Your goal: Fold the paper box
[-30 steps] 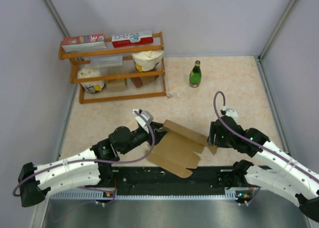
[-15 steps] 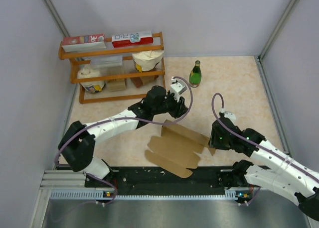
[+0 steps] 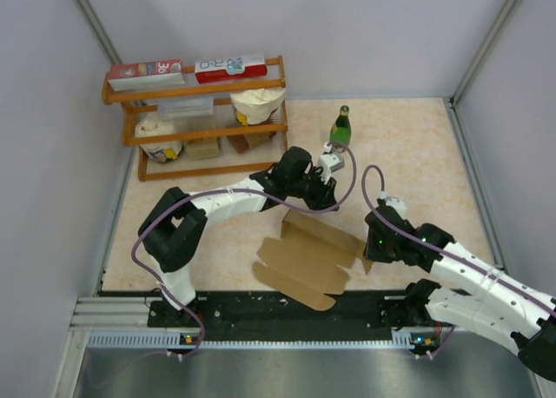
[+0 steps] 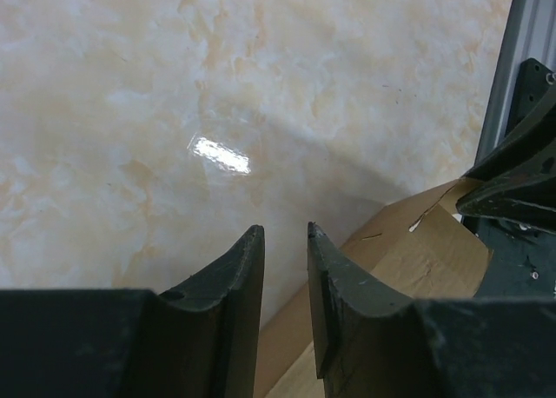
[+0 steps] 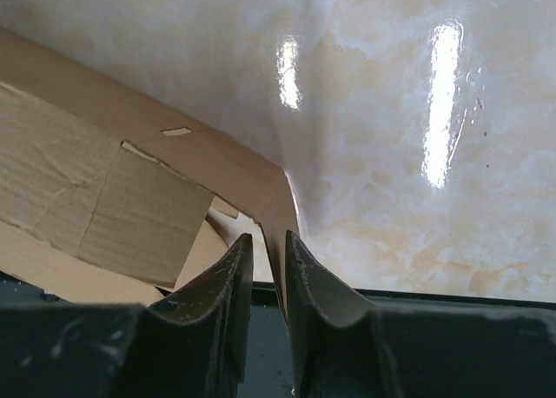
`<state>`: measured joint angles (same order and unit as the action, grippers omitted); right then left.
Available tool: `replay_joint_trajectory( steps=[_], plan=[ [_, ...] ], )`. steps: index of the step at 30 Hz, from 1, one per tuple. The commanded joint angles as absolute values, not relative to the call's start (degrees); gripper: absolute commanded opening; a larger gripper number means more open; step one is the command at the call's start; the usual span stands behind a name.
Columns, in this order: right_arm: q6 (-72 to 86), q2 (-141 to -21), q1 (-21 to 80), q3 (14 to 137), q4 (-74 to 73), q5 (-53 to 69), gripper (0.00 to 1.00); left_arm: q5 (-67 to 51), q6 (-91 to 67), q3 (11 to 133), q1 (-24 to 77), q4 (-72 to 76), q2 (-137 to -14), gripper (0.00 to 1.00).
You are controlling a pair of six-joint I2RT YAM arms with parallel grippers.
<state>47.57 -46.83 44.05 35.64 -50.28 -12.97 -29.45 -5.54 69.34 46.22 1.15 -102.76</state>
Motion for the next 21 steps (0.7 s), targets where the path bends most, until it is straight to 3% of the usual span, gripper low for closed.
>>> replay_joint_trajectory(
  steps=[1, 11, 21],
  plan=[
    [46.32, -47.81, 43.51, 35.24, -46.94, -14.32, 0.19, -33.13, -4.05, 69.0, 46.05, 1.5, -102.83, 0.31],
    [36.05, -50.8, 43.51, 36.38, -38.95, -15.99, 0.05, -32.08, -2.02, 67.59, 44.65, -3.77, -102.92, 0.28],
    [19.0, -57.91, 43.68, 40.95, -31.38, -17.4, 0.02, -28.31, -1.85, 66.09, 41.93, -7.64, -100.37, 0.25]
  ],
)
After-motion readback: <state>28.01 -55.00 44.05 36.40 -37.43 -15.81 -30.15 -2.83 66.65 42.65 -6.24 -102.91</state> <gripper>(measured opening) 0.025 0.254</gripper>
